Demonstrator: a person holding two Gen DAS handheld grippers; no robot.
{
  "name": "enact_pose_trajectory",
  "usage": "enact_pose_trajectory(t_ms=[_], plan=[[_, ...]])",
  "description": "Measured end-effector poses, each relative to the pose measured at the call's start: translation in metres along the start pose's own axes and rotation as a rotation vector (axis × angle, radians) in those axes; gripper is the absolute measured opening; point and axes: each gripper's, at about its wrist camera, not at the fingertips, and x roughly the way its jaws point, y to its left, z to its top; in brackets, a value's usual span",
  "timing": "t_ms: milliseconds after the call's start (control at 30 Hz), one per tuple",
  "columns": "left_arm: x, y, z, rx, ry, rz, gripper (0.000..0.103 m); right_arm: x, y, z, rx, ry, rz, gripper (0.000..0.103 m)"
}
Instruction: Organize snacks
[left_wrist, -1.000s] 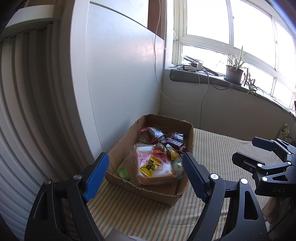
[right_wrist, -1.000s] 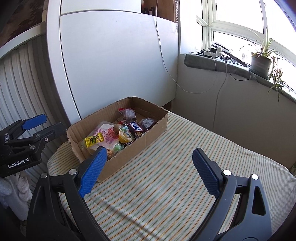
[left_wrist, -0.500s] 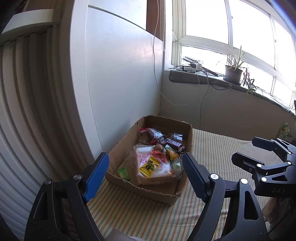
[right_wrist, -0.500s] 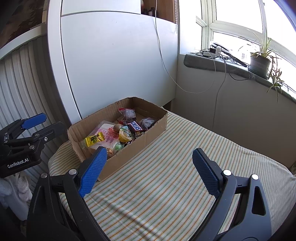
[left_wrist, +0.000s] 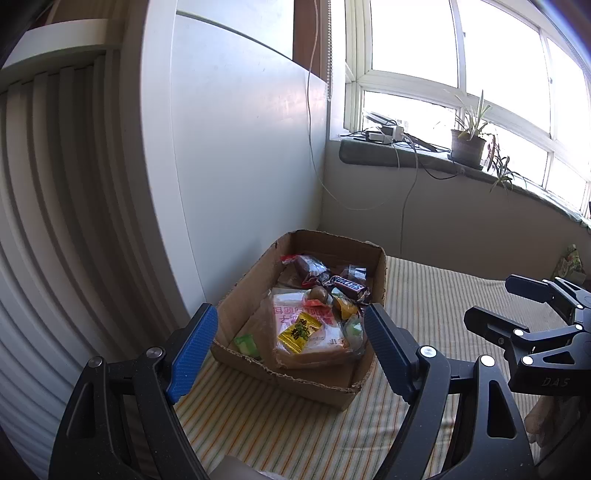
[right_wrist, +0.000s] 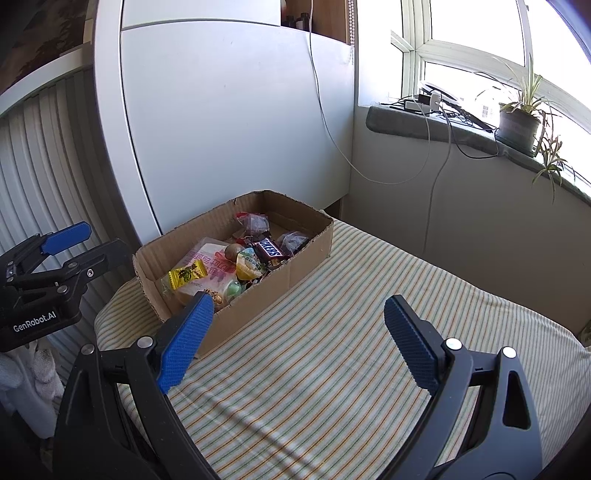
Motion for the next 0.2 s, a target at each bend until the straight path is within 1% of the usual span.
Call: enact_pose_trajectory(t_ms=[200], plan=[[-0.0008,-0.0020,-0.0019,0.008,-0.002,-0.002,0.082,-0.0003,-0.0027,-0.0015,0.011,0.000,-0.002,0.096]])
